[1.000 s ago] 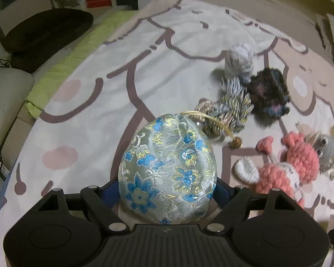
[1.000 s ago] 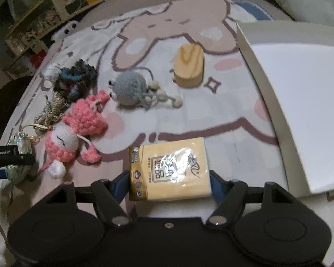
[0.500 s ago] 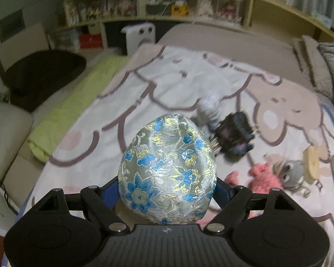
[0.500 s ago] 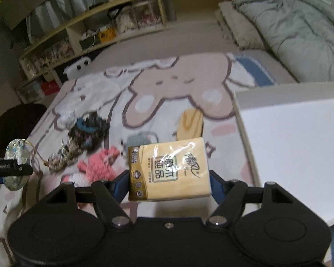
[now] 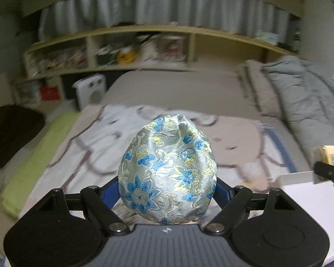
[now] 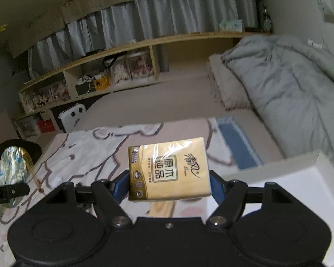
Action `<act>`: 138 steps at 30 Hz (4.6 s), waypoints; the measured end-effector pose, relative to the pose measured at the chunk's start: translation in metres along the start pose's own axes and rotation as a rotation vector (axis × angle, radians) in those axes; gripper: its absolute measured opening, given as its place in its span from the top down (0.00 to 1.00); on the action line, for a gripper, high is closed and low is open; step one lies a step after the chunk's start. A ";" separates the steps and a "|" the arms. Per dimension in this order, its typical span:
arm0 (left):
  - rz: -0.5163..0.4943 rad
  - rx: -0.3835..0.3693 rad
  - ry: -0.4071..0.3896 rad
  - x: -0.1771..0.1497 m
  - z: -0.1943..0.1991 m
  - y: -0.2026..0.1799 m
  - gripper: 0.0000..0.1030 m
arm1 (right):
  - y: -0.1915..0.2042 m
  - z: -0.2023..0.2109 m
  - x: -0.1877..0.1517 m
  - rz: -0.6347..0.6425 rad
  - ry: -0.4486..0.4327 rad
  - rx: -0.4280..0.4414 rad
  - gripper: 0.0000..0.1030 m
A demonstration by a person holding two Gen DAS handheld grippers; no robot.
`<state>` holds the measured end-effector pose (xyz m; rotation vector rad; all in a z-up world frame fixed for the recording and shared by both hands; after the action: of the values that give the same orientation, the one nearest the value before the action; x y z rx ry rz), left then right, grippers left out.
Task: Organize objects
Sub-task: 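Carry the pouch and tissue pack with both tools over the white box, then open both tools to drop the pouch and tissue pack into the box, then grasp the pink-and-white bunny with the left tool while the right tool grasps the grey mouse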
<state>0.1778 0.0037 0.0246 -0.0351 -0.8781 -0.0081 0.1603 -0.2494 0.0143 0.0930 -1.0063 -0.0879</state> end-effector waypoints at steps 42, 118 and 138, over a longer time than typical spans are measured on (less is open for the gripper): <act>-0.196 -0.387 0.253 -0.069 -0.142 -0.338 0.19 | -0.256 -0.101 -0.031 -0.034 0.325 -0.138 0.28; -0.150 -0.214 0.114 -0.060 -0.007 -0.121 0.00 | -0.117 0.051 -0.051 -0.030 0.134 -0.109 0.00; -0.062 -0.112 0.066 -0.058 -0.019 0.012 0.00 | -0.001 -0.007 -0.053 0.009 0.145 0.055 0.00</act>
<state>0.1554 0.0143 -0.0326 -0.1120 -0.8116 -0.1157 0.1379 -0.2436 -0.0335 0.1431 -0.8640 -0.0449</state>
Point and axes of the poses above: each gripper's, at about its wrist camera, not at the fingertips, and z roughly against the way its jaws point, y to its left, x to its top, the point moved 5 cm from there along -z, roughly the way its jaws point, and after that the axes turned 1 degree about y, right-handed, at the moved point
